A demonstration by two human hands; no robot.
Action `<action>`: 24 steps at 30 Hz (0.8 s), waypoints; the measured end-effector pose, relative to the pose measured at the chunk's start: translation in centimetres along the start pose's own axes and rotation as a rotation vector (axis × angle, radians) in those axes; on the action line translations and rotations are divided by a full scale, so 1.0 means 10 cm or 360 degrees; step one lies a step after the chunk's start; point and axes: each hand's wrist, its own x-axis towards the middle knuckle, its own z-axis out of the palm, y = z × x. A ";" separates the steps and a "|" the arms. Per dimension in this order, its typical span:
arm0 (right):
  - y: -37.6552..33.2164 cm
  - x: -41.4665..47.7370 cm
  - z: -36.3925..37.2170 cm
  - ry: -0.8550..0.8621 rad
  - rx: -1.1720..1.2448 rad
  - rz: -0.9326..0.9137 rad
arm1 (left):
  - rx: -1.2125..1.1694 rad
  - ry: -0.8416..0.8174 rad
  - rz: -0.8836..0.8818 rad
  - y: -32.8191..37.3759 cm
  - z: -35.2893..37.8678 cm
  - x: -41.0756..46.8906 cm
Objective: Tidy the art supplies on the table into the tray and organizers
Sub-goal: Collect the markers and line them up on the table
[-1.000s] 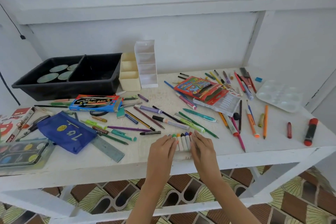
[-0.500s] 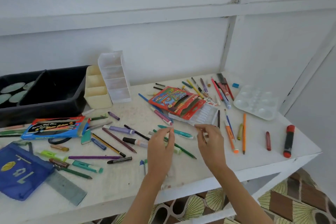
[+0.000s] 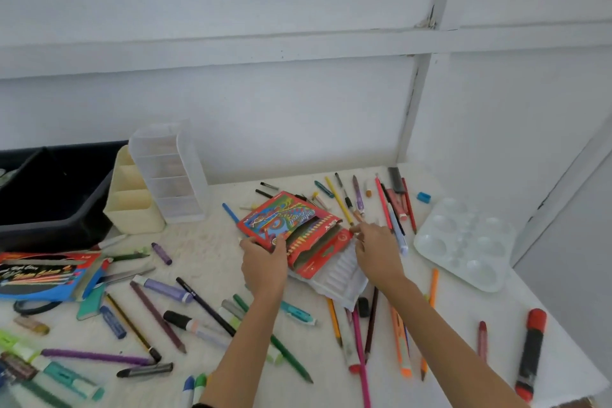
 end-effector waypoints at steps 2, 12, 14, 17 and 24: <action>0.02 0.04 0.00 -0.0034 -0.0056 -0.0002 | 0.0061 0.0028 -0.0033 0.00 0.05 0.03; 0.01 -0.04 -0.01 0.0042 0.0451 -0.0036 | -0.0785 0.0124 -0.0171 0.14 -0.10 -0.02; 0.01 -0.04 -0.05 0.0115 0.0523 -0.0037 | -0.0898 0.0042 -0.0147 0.20 -0.14 -0.06; 0.05 -0.04 -0.23 0.0276 0.0647 0.0043 | -0.0982 -0.0111 -0.0112 0.33 -0.08 -0.16; 0.56 -0.08 -0.71 0.0718 0.1024 0.0597 | -0.0864 -0.0585 -0.0013 0.55 0.50 -0.53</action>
